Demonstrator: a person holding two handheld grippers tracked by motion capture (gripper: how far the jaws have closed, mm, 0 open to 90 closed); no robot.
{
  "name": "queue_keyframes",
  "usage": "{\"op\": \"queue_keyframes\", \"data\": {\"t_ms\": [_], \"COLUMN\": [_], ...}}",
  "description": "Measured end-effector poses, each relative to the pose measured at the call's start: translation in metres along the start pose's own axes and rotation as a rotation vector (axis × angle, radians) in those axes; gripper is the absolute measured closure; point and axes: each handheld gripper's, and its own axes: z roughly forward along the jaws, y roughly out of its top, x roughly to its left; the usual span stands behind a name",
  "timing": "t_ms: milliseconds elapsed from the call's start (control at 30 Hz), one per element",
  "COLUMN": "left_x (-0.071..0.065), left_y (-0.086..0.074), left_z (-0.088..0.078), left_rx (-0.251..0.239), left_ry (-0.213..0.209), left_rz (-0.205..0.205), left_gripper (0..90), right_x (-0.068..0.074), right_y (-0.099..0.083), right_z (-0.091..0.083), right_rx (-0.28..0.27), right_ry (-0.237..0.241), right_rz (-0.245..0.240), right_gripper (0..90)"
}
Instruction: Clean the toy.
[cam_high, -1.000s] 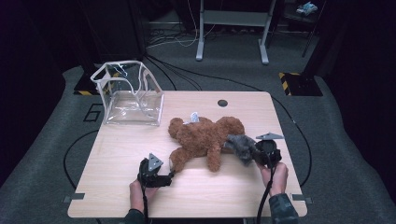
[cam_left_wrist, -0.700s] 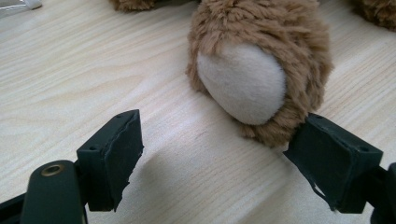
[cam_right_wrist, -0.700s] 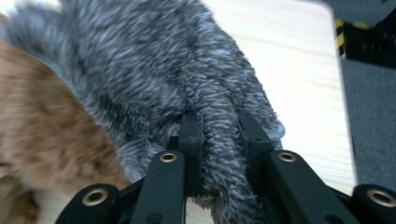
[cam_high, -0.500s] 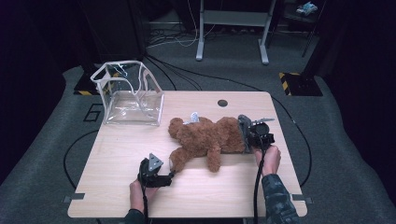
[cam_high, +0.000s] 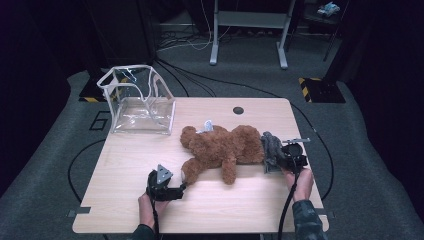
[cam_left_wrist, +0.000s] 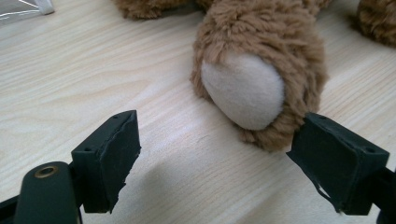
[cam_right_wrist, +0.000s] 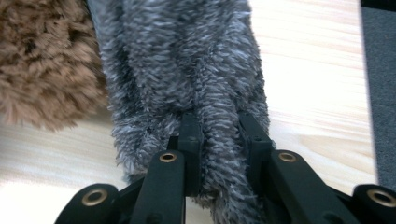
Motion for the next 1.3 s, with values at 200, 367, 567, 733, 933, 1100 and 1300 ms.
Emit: {"op": "queue_keyframes", "data": {"t_ms": [200,367,567,733,933,1100,1300], "left_x": [-0.015,-0.036,-0.055,-0.069,-0.089,-0.109,-0.119], "left_y": [0.012,0.028,0.04,0.05,0.062,0.07,0.075], "left_z": [-0.009,-0.007,0.002,0.009,0.021,0.035,0.052], "left_rx": [-0.057,-0.071,-0.065,-0.069,-0.059,-0.027,0.006], "left_ry": [-0.003,-0.017,-0.042,-0.087,-0.136,-0.161,-0.166], "left_rz": [-0.019,0.051,0.084,0.076,0.07,0.097,0.067], "left_gripper": [15.4,15.5,15.4,15.3,15.3,15.5,16.2], "right_x": [-0.006,-0.005,-0.008,-0.015,-0.019,-0.02,-0.018], "right_y": [-0.006,-0.008,-0.011,-0.014,-0.018,-0.022,-0.026], "right_z": [-0.013,-0.016,-0.02,-0.025,-0.026,-0.023,-0.019], "right_rx": [-0.025,-0.044,-0.059,-0.067,-0.066,-0.058,-0.051], "right_ry": [-0.003,-0.002,-0.005,-0.018,-0.033,-0.032,-0.025], "right_rz": [0.018,0.02,0.028,0.035,0.039,0.048,0.048], "right_gripper": [74.9,74.9,74.9,74.9,74.8,74.8,74.8]}}
